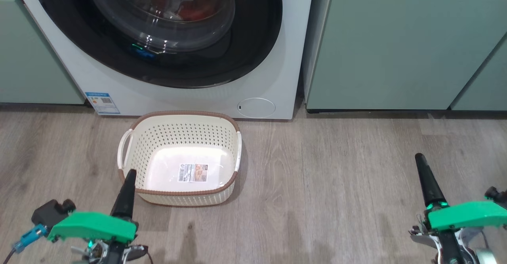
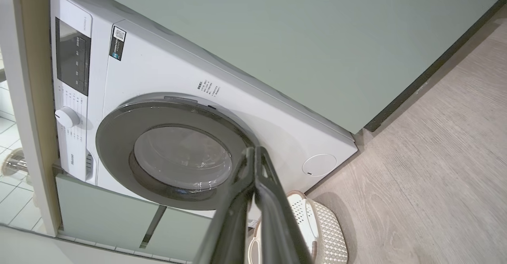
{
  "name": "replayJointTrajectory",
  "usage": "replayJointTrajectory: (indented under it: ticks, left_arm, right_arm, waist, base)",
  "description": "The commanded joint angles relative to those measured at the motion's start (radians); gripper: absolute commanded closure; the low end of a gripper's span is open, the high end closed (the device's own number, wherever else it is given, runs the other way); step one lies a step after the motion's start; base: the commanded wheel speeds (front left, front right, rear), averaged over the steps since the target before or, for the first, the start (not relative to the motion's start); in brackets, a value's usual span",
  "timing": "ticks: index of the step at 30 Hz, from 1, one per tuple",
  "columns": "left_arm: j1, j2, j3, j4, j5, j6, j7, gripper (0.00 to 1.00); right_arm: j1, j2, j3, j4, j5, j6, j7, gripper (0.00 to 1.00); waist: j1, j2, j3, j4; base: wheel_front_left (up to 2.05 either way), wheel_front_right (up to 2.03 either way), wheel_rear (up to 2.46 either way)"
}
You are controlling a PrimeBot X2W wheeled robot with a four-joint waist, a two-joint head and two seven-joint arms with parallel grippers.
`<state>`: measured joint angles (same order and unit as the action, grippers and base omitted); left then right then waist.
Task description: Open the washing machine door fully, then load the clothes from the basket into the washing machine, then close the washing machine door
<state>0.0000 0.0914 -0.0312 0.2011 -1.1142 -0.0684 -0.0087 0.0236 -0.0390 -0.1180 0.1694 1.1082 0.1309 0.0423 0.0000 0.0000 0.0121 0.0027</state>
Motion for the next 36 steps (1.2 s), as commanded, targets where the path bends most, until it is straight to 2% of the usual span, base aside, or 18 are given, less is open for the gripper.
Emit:
replayJointTrajectory:
  ticks: [1,36]
  left_arm:
    - [-0.054,0.002,0.033,-0.024,-0.031,-0.007,0.006,1.00]
    - [-0.097,-0.024,0.112,0.032,-0.420,-0.052,0.091,1.00]
  right_arm:
    - [-0.061,-0.017,0.013,-0.024,0.032,0.000,0.005,1.00]
    - [-0.118,-0.018,0.014,0.057,0.421,0.000,0.053,1.00]
  waist:
    - [0.0000,0.0000,0.000,0.000]
    - [0.0000,0.0000,-0.007,-0.002]
  base:
    - [0.00,0.00,0.00]
    - [0.00,0.00,0.00]
